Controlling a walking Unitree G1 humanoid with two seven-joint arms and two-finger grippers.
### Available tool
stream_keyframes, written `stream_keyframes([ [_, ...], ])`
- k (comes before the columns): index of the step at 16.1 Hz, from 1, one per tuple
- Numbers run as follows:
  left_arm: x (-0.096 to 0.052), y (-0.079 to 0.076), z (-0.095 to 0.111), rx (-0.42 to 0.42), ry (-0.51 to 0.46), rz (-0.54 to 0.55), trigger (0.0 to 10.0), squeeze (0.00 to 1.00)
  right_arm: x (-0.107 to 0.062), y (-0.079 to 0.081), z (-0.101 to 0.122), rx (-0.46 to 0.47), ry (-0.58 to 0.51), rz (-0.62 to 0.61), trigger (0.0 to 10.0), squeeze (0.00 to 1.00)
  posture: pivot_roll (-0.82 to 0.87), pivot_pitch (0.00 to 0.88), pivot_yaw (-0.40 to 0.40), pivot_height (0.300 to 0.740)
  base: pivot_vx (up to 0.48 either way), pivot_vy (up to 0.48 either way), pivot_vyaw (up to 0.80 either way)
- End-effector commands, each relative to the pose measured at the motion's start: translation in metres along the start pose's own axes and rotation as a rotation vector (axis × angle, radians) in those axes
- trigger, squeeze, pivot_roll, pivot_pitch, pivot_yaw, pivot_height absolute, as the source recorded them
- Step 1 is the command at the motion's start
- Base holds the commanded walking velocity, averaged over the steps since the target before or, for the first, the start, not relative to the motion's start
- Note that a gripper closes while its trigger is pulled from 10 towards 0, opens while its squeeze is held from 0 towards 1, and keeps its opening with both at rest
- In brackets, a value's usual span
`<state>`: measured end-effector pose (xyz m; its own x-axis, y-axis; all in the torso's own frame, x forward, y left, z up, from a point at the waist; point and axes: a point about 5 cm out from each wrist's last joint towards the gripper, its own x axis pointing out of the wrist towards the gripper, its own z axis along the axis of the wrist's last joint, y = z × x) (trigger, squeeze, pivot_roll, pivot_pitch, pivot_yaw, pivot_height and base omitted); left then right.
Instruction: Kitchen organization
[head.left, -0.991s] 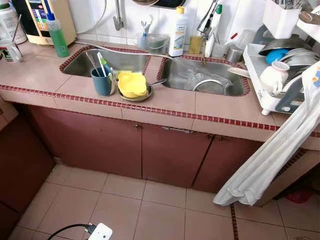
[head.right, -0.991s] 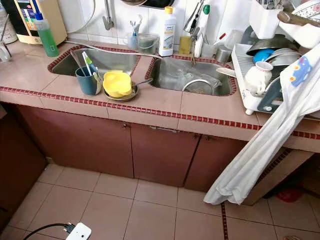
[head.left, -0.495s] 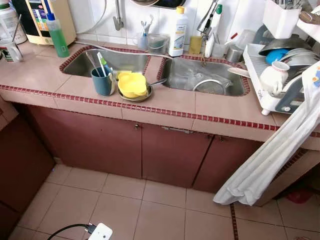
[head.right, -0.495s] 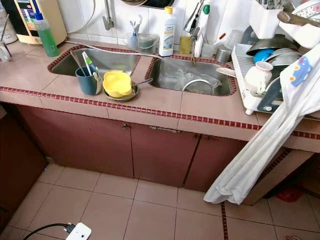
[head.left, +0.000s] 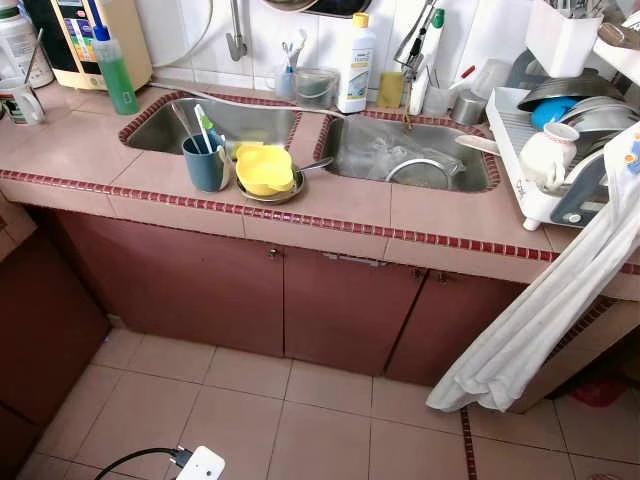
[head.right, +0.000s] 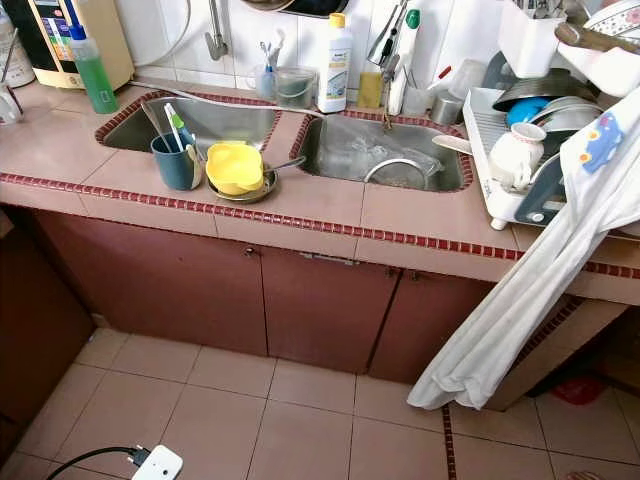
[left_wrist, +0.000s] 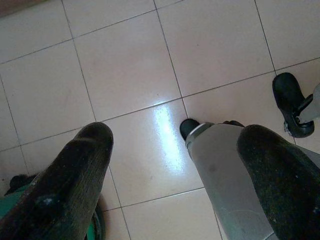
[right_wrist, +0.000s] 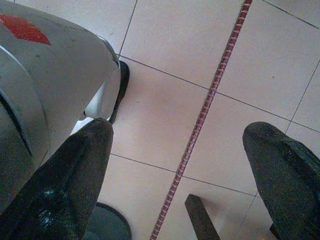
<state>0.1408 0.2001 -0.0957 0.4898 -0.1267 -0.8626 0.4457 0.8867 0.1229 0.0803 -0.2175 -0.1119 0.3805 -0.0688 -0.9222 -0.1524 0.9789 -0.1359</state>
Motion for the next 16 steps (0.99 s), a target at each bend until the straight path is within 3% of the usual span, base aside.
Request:
stream_keyframes([
  [1, 0.009, -0.001, 0.026, -0.184, -0.021, 0.059, 10.0, 0.0, 0.01, 0.008, 0.078, -0.026, -0.181, 0.0, 10.0, 0.0, -0.13, 0.0, 0.034, 0.74, 0.0, 0.0, 0.0],
  [10, 0.01, 0.0, 0.034, -0.192, -0.056, 0.065, 10.0, 0.0, 0.01, 0.004, 0.077, -0.042, -0.196, -0.017, 10.0, 0.0, -0.11, 0.0, 0.012, 0.74, 0.0, 0.0, 0.0],
  [12, 0.01, 0.005, 0.041, -0.205, -0.114, 0.075, 10.0, 0.0, 0.009, 0.002, 0.084, -0.024, -0.248, -0.028, 10.0, 0.0, -0.11, 0.0, 0.01, 0.74, 0.0, 0.0, 0.0],
  [14, 0.009, 0.012, 0.05, -0.223, -0.182, 0.083, 10.0, 0.0, 0.007, -0.003, 0.1, 0.068, -0.328, -0.04, 10.0, 0.0, -0.1, 0.0, 0.008, 0.74, 0.0, 0.0, 0.0],
  [16, 0.005, 0.023, 0.064, -0.198, -0.296, 0.085, 10.0, 0.0, 0.002, -0.002, 0.125, 0.091, -0.476, -0.007, 10.0, 0.0, -0.11, 0.0, 0.007, 0.74, 0.0, 0.0, 0.0],
])
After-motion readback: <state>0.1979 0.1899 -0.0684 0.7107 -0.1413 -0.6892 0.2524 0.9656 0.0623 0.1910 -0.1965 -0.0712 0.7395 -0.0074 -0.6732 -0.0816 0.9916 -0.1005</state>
